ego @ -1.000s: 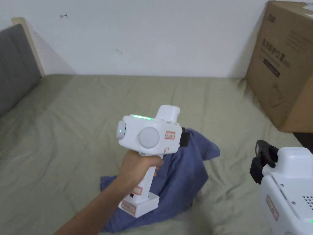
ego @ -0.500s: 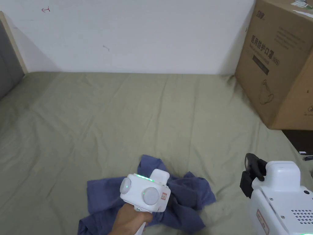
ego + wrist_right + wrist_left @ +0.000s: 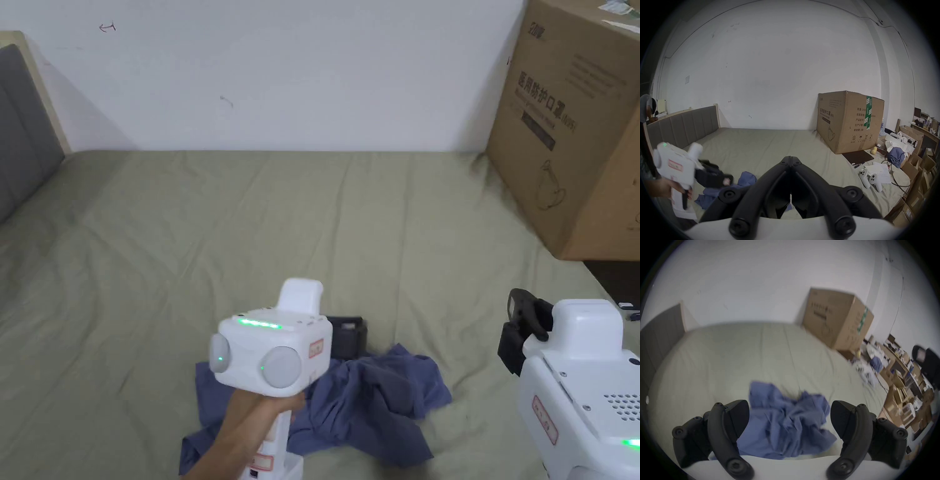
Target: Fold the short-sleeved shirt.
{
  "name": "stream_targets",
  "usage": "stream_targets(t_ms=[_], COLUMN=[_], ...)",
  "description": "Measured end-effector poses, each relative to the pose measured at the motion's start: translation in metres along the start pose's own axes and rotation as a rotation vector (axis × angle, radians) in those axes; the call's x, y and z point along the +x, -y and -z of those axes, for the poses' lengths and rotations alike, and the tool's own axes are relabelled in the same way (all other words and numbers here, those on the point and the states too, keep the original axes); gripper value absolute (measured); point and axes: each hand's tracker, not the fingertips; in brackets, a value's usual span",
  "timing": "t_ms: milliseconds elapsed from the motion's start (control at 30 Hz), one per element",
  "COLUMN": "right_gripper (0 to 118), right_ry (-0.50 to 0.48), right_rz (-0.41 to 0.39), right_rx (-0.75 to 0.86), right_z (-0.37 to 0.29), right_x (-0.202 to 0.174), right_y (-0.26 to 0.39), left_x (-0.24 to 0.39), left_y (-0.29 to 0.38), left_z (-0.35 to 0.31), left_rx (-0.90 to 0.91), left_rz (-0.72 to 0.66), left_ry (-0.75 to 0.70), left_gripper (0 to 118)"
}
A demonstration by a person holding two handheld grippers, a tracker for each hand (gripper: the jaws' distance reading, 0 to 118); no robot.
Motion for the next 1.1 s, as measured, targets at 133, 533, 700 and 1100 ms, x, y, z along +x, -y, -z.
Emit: stream_targets(t_ms=[133,533,700,1100], right_gripper=[0,0,0,0], right_ry=[-0.006,-0.018,-0.023,-0.028], right_rz=[0.003,-0.011,-0.011,-0.005], right_rx=[0.032,0.120,0.130,0.112], right_z=[-0.004,-0.007,-0.008,-0.005], right_x=[-0.005,-0.027,-0.032,-0.030], right_y=[-0.012,-0.033,-0.035,-0.028], left_x=[-0.013,-0.068,-0.080,-0.095], left_y=[-0.023,-0.017,-0.014,0.002], left_z=[-0.051,-0.132,-0.136,-0.106], left_rx=[0.201,0.508,0.482,0.149], left_rz=[0.069,0.127,0.101,-0.021], left_ry=[-0.100,-0.332,-0.284,-0.276], left_gripper=[104,72,0,0])
